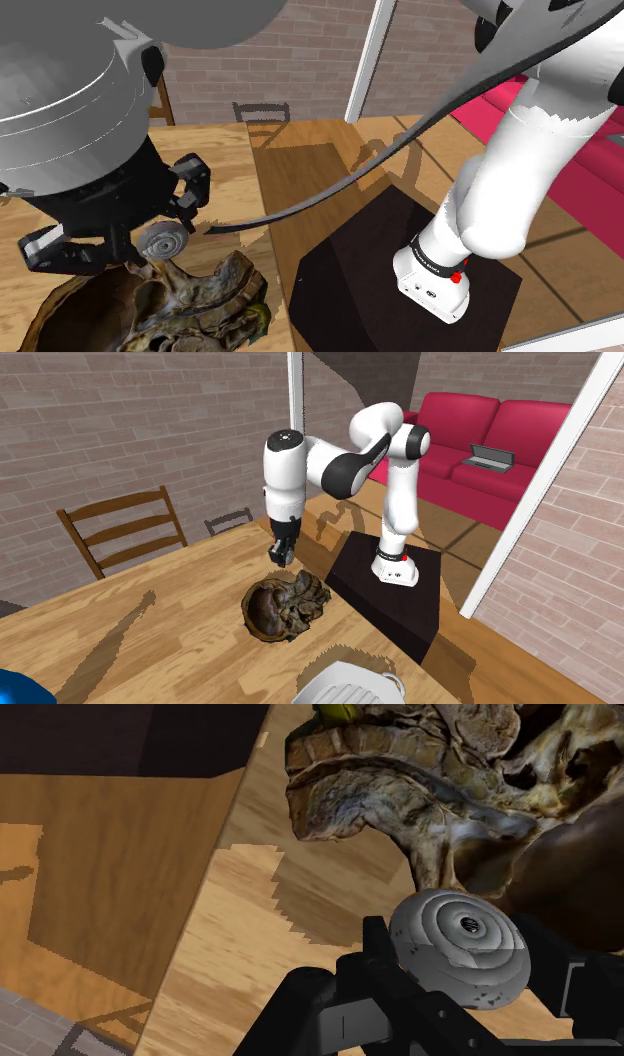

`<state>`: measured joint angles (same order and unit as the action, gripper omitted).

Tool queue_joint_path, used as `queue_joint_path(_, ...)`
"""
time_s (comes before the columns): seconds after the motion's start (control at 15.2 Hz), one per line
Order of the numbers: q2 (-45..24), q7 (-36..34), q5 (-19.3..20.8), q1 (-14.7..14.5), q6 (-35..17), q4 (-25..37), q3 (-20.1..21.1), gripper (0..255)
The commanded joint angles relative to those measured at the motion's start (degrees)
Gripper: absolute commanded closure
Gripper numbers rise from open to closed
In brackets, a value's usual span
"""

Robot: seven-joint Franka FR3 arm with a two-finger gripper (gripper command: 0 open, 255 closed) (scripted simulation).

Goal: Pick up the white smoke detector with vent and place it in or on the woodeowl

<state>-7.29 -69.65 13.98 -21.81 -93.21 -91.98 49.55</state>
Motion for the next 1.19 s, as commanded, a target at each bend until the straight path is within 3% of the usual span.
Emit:
queue_joint_path(0.0, -2.5, -3.6, 1.8, -2.6, 1.3, 2.3, 1.1, 255)
queue_joint_path(0.13, -5.1, -6.7, 3.6, -5.3, 2.7, 4.7, 1.8, 255)
queue_joint_path(1.12, -4.8, -8.1, 3.7, -4.1, -7.5, -5.8, 1.3, 255)
